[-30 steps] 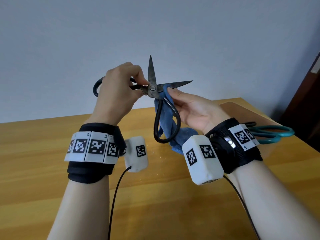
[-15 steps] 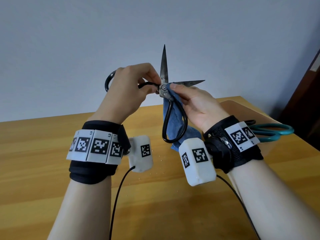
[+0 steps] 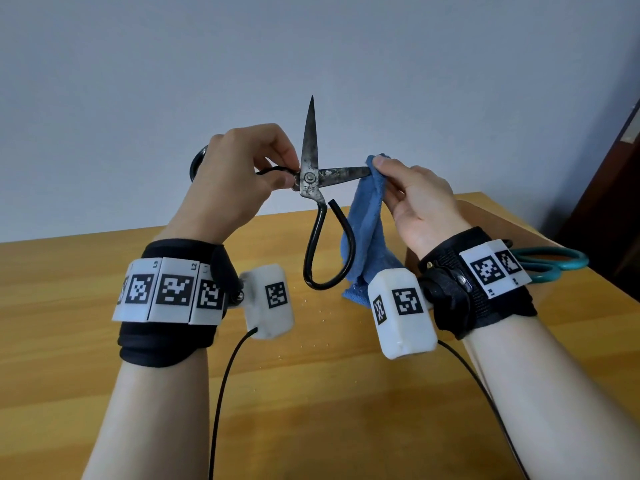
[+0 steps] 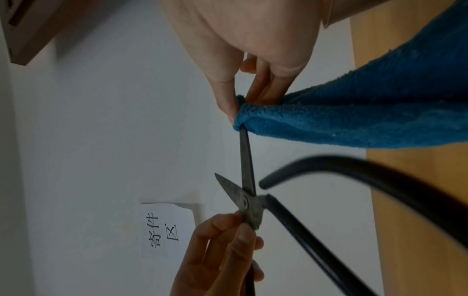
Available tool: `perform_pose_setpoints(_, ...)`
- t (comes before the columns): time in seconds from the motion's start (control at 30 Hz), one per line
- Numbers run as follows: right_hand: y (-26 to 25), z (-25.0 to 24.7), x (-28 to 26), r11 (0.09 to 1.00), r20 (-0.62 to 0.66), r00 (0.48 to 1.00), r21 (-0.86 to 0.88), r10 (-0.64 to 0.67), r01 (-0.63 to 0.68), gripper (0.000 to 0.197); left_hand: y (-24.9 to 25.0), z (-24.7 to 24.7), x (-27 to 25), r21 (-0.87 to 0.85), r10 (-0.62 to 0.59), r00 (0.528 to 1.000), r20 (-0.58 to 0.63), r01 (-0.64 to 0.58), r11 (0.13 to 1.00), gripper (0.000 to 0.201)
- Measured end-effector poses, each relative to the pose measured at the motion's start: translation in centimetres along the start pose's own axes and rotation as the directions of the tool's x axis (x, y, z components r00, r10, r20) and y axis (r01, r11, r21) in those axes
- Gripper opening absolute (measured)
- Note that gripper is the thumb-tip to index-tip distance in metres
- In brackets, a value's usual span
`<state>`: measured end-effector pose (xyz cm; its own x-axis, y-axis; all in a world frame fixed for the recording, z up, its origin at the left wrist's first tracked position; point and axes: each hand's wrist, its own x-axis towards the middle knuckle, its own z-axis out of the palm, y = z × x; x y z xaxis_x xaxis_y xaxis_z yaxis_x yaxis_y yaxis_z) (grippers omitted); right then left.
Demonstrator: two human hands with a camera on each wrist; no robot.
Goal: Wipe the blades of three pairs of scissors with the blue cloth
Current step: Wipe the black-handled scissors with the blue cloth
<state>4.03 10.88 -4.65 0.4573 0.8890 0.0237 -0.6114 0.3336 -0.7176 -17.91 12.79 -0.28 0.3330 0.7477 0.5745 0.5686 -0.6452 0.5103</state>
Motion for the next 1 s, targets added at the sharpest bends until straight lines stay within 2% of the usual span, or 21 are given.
perform_pose_setpoints(0.07,-0.5,-0.6,0.3,0.999,-0.084,0.996,0.023,-0.026,0.028,0.047,-0.2,-0.4,-0.1,0.026,0.002,1.0,-0.009,-0.002,1.0,0.02)
perform_pose_setpoints(0.13,-0.9,-1.0,0.4,0.999,-0.11,0.992,0.003,-0.054,0.054,0.045,-0.4,-0.9,-0.3,0.067,0.01,1.0,-0.009,-0.01,0.998,0.02)
perform_pose_setpoints(0.2,-1.2,-0.8,0.2,0.991,-0.054,0.993,-0.088,-0.105,0.1,0.041,-0.6,-1.1,-0.3,0.104,0.013,1.0,0.015,-0.014,0.995,0.023)
perform_pose_setpoints(0.3,-0.8,0.4,-0.6,0.93,0.124,0.978,-0.309,-0.168,0.199,0.041,-0.6,-0.8,-0.2,0.115,0.01,0.999,0.048,-0.015,0.993,0.026)
perform_pose_setpoints(0.4,0.1,0.9,-1.3,0.869,0.285,0.948,-0.425,-0.139,0.255,0.041,-0.3,-0.4,-0.2,0.112,0.023,0.998,0.063,-0.03,0.993,0.027)
perform_pose_setpoints(0.5,0.8,0.9,-1.6,0.757,0.38,0.916,-0.559,-0.128,0.338,0.043,0.0,-0.3,-0.2,0.131,0.023,0.996,0.082,-0.033,0.991,0.027)
perform_pose_setpoints(0.73,2.0,1.1,-2.1,0.614,0.46,0.883,-0.673,-0.089,0.412,0.041,1.0,-0.2,-0.3,0.129,0.055,0.993,0.103,-0.068,0.989,0.03)
perform_pose_setpoints(1.0,1.3,0.8,-1.8,0.574,0.47,0.883,-0.725,0.007,0.381,0.037,0.9,-0.3,-0.5,0.115,0.036,0.988,0.148,-0.053,0.992,0.031)
